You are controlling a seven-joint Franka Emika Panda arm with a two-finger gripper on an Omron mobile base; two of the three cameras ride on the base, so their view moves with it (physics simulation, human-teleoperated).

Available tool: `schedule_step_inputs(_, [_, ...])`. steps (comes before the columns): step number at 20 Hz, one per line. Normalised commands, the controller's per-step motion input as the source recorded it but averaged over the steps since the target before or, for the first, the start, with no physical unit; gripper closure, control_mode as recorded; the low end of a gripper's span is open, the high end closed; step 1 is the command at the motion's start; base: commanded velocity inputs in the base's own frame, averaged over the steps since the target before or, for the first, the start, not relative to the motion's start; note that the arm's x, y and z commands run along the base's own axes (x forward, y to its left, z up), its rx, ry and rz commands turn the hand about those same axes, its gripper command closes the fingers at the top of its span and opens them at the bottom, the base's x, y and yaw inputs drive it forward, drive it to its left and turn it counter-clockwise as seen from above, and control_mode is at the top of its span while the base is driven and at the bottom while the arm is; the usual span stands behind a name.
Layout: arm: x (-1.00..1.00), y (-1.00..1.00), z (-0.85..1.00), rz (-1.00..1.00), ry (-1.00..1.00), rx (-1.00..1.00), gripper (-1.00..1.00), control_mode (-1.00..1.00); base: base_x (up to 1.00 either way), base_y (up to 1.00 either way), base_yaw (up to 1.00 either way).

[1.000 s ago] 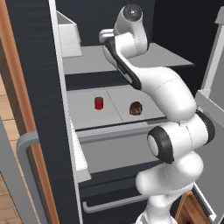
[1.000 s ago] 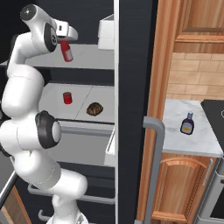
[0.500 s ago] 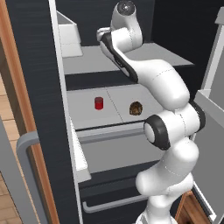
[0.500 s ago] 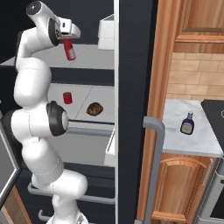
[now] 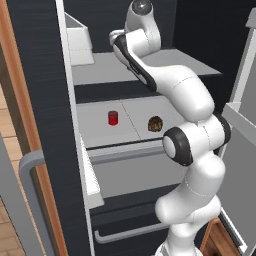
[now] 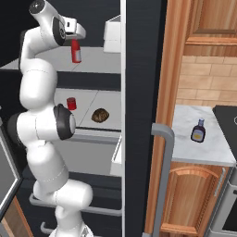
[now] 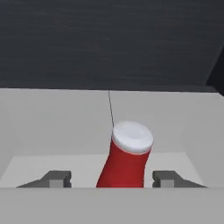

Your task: Place the ketchup and condiment bottle from the counter to the top shelf of the fridge. If the existing items in the fridge are on the top shelf, move them to other shelves.

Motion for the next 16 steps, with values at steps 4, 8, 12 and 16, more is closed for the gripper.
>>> schedule_step_inputs(4, [0.01,0.00,0.00,0.00,-0.02,0.00,-1.00,-1.00,0.00,0.00,0.00])
schedule_step_inputs(8, [0.02,0.00,-0.01,0.00,-0.03,0.00,-1.00,-1.00,0.00,0.00,0.00])
schedule_step_inputs(12, [-0.37,-0.08,0.00,0.00,-0.12,0.00,-1.00,-1.00,0.00,0.00,0.00])
schedule_step_inputs(16, [-0.96,-0.15,0.00,0.00,-0.31,0.00,-1.00,-1.00,0.00,0.00,0.00])
